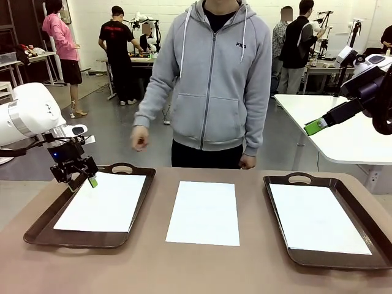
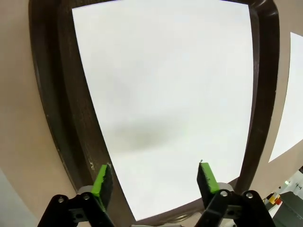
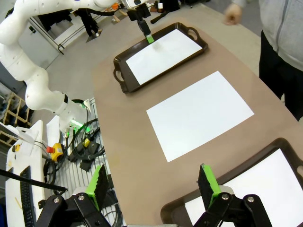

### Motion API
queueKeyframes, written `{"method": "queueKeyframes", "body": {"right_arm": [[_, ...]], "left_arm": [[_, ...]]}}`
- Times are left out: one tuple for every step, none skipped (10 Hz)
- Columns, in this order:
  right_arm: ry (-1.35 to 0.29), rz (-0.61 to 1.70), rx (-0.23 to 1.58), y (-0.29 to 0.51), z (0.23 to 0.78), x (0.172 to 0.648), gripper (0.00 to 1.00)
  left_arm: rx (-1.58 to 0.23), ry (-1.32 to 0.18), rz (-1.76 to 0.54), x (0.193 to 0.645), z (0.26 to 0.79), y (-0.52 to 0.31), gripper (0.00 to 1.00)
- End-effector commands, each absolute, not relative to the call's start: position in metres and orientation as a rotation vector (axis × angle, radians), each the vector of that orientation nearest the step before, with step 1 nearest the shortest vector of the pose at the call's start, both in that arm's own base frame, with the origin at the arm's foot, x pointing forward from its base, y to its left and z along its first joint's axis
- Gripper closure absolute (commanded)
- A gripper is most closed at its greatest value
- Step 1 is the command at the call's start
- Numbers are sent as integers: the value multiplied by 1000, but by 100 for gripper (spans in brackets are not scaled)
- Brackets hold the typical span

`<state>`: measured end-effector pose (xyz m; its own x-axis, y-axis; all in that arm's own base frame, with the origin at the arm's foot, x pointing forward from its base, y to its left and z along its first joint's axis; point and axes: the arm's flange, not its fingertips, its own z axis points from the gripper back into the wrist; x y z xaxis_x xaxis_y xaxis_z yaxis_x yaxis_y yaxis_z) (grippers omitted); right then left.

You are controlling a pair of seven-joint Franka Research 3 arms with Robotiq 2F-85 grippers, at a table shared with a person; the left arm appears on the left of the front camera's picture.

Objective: Sort the A4 documents.
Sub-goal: Place the A4 Paper in the designated Handle tray.

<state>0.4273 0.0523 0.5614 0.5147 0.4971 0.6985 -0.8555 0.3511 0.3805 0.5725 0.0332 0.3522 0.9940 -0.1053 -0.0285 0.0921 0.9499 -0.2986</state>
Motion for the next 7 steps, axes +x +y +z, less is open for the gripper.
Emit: {"method": "queueKeyframes", "body": {"right_arm": [[-524,936,813,53,561,428,1],[-524,936,813,53,561,428,1],[-524,936,813,53,561,428,1],[-524,936,813,53,561,428,1],[-524,936,813,53,561,428,1],[-524,936,813,53,561,428,1],[-524,936,813,53,561,428,1]], "left_arm": [[-277,52,-69,567,362,36,0],[-271,51,-70,565,364,36,0],[-265,45,-72,563,366,35,0],[-270,32,-66,561,368,34,0],[-265,25,-66,558,371,33,0],[-281,19,-63,555,374,32,0],[-248,-15,-27,550,376,28,0]]}}
